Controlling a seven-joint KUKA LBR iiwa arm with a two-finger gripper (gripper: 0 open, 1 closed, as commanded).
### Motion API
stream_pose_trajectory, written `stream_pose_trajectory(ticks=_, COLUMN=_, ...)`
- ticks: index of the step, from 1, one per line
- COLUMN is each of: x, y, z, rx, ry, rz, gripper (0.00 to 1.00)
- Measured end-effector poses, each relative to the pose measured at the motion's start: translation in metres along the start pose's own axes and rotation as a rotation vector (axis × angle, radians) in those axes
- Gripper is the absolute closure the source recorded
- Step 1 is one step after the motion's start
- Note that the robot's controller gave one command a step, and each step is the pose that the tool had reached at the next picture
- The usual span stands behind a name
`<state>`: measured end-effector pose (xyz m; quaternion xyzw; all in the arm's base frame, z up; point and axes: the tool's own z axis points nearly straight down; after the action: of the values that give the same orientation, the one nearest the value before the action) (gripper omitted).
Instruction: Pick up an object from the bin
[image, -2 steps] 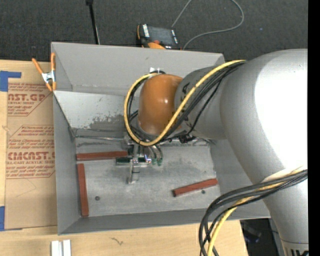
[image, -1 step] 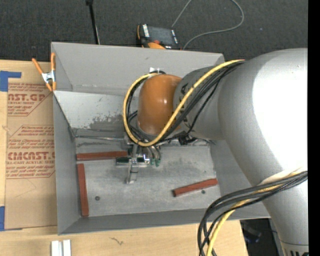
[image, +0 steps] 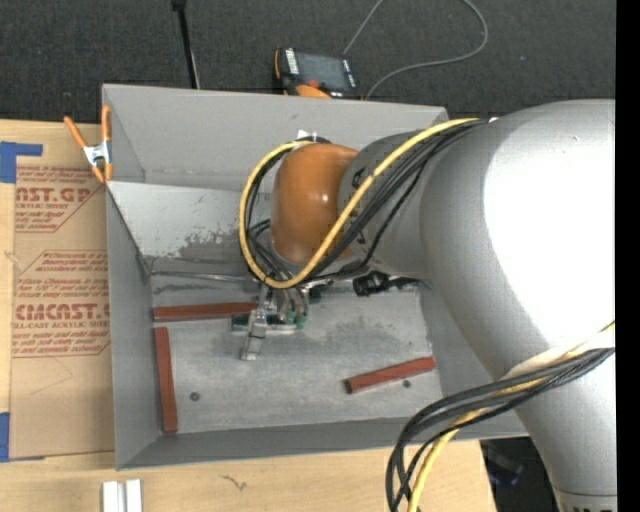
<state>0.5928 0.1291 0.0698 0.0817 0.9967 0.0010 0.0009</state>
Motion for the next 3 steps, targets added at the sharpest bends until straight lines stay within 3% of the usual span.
stream_pose_trajectory(ticks=1, x=0.047, y=0.046, z=-0.060, rx=-0.001, ry=-0.001, rz=-0.587, gripper=0.00)
stream_pose_trajectory(ticks=2, x=0.012, y=0.082, z=-0.006, rx=-0.001, ry=0.000, rz=-0.569, gripper=0.00)
stream_pose_trajectory(ticks=3, x=0.011, y=0.044, z=0.001, rx=0.001, ry=0.001, rz=-0.418, gripper=0.00)
